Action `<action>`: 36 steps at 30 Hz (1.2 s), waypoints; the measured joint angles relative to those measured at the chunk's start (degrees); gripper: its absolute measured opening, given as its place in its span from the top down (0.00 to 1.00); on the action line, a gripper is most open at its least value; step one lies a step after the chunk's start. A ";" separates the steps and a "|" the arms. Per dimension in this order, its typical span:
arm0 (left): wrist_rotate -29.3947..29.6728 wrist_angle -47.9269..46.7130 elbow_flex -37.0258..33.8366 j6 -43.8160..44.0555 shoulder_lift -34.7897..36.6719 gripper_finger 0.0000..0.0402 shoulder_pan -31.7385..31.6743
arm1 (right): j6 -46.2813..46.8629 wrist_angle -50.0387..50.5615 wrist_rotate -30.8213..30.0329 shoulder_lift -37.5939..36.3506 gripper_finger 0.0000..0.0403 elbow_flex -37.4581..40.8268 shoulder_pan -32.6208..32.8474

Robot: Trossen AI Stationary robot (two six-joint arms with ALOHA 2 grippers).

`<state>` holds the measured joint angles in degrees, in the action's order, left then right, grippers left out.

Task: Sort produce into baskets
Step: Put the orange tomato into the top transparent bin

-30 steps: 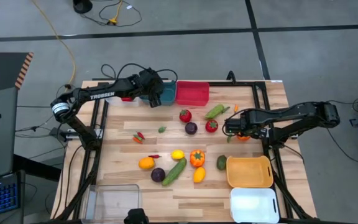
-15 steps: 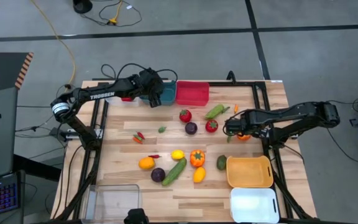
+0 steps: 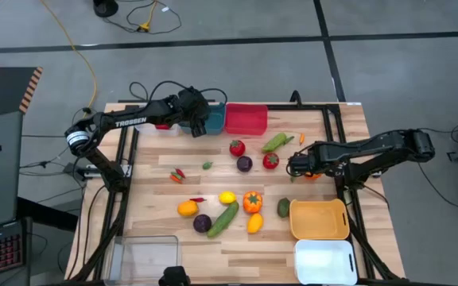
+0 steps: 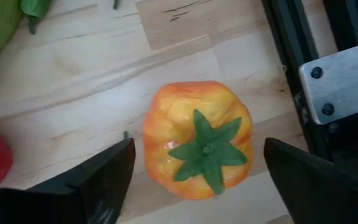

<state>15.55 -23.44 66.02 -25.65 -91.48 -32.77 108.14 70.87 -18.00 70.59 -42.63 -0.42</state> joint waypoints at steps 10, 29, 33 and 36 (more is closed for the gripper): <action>0.00 0.00 0.00 -0.02 0.00 0.48 0.00 | 1.36 -0.93 -0.02 0.00 0.03 0.00 0.00; 0.02 0.00 0.00 -0.02 0.00 0.48 0.00 | 1.44 -4.72 0.02 8.67 0.02 2.18 -0.09; 0.01 0.00 0.00 -0.02 0.00 0.48 0.00 | 1.33 -6.17 -0.35 10.57 0.02 2.43 -0.07; 0.02 0.00 0.00 -0.02 0.00 0.48 0.00 | 0.85 -6.85 -0.33 11.14 0.04 2.40 -0.07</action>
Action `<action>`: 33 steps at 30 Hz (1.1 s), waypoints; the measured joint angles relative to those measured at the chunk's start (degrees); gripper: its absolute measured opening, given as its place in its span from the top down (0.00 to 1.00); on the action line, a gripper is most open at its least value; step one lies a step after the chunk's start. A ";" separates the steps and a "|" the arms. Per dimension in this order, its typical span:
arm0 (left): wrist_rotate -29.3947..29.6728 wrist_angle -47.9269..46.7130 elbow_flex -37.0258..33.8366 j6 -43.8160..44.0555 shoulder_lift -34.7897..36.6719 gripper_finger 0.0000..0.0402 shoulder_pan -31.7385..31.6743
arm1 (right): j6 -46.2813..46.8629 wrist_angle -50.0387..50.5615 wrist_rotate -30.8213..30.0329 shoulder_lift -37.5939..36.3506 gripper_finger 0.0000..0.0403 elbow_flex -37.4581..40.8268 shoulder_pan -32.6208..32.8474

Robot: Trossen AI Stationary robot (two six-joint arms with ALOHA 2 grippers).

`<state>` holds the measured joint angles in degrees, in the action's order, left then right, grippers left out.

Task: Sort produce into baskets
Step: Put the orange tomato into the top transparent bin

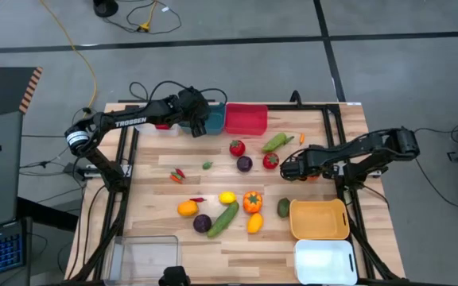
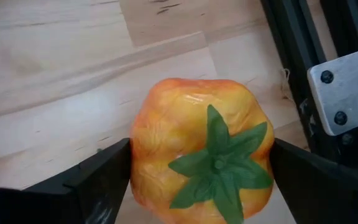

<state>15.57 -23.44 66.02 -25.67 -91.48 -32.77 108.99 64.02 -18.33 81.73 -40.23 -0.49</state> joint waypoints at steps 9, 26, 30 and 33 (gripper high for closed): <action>0.00 0.00 0.00 0.00 0.00 0.48 0.00 | -0.10 -0.28 0.02 -0.03 0.16 0.02 0.00; 0.00 0.00 0.00 0.00 0.00 0.48 0.00 | -24.87 1.89 -3.64 0.01 0.17 -14.50 -0.02; -0.02 0.00 0.00 0.00 -0.01 0.48 0.00 | -30.98 1.60 -6.52 0.01 0.16 -19.16 0.17; 0.00 0.00 0.00 0.00 0.00 0.48 0.02 | -35.85 -0.30 -9.72 -0.01 0.16 -21.91 0.17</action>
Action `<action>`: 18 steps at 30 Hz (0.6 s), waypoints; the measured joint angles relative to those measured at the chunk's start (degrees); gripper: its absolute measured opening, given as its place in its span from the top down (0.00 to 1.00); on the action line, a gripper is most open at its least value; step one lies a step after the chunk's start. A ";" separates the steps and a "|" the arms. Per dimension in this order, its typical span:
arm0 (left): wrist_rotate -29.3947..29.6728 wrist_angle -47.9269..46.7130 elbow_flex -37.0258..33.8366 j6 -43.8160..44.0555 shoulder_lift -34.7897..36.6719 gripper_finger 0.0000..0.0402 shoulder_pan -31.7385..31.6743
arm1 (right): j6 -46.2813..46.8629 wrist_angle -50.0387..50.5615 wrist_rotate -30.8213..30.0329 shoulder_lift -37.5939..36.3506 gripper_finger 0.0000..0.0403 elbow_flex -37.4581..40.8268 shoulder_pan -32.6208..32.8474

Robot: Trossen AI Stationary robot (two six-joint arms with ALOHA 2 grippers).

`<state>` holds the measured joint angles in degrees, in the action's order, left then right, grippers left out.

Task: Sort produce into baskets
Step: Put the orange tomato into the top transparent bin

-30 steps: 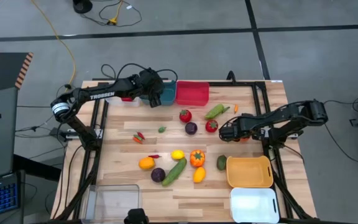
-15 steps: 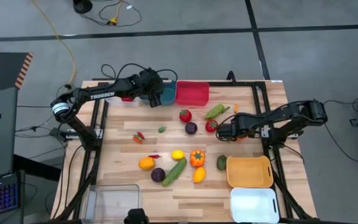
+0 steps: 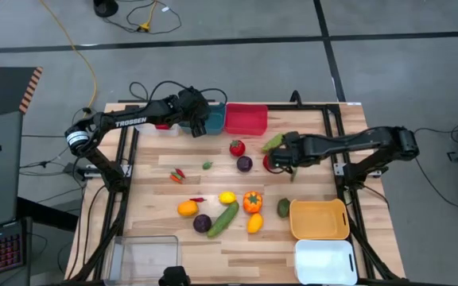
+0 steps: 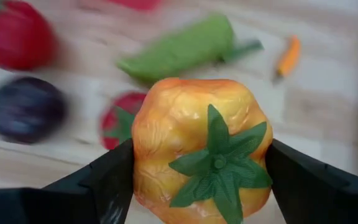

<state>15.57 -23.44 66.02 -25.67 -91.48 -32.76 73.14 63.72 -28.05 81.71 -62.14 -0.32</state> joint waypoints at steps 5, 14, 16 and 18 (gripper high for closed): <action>-0.02 0.11 0.00 0.00 -0.02 0.48 -0.01 | -10.36 -9.32 -3.57 0.00 0.16 -1.75 -0.45; -0.02 0.52 0.00 0.00 -0.01 0.48 -0.01 | -29.07 -29.02 -3.51 0.00 0.16 -1.76 -2.94; -0.02 0.70 0.00 0.05 -0.01 0.48 -0.02 | -32.93 -32.30 -3.26 0.00 0.16 -1.76 -3.74; -0.02 0.90 0.00 0.33 0.00 0.48 0.00 | -36.20 -35.04 -1.97 0.00 0.15 -1.76 -4.78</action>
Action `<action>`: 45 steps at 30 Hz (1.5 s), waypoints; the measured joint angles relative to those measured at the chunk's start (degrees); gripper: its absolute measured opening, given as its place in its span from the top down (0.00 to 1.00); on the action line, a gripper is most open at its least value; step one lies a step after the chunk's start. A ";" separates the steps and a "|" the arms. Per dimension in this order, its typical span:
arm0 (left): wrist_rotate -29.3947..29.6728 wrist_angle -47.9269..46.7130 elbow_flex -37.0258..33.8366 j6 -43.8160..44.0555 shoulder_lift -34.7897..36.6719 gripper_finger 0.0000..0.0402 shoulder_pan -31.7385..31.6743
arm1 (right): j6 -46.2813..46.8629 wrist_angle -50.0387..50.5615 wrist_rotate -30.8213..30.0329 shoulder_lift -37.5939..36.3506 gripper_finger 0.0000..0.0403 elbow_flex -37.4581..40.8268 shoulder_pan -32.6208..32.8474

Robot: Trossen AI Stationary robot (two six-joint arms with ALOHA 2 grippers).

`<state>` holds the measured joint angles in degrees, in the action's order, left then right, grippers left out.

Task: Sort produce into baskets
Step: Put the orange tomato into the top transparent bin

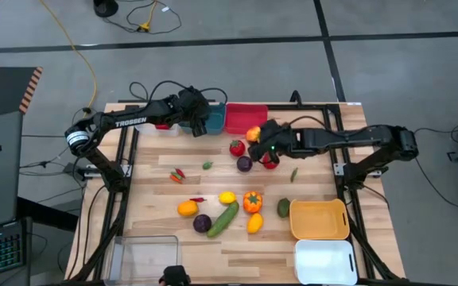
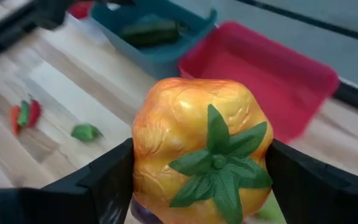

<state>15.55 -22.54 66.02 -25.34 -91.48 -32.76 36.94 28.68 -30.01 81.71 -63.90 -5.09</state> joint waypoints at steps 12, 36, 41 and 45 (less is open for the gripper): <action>-8.80 0.62 0.00 -7.16 0.00 0.48 0.48 | -12.48 -8.84 5.12 0.00 0.15 0.00 -5.18; 0.71 11.24 0.02 -22.45 0.00 0.46 16.86 | -17.21 -7.75 22.81 0.00 0.15 0.00 -7.44; 4.92 13.20 0.02 -22.15 0.00 0.43 18.68 | -17.39 -7.75 22.81 0.00 0.15 0.00 -7.44; 5.97 13.17 0.02 -22.08 0.00 0.43 19.33 | -17.52 -7.75 22.81 0.00 0.15 0.00 -7.44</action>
<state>21.52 -9.37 66.04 -47.42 -91.48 -13.43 19.42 20.93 -7.20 81.71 -63.90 -12.53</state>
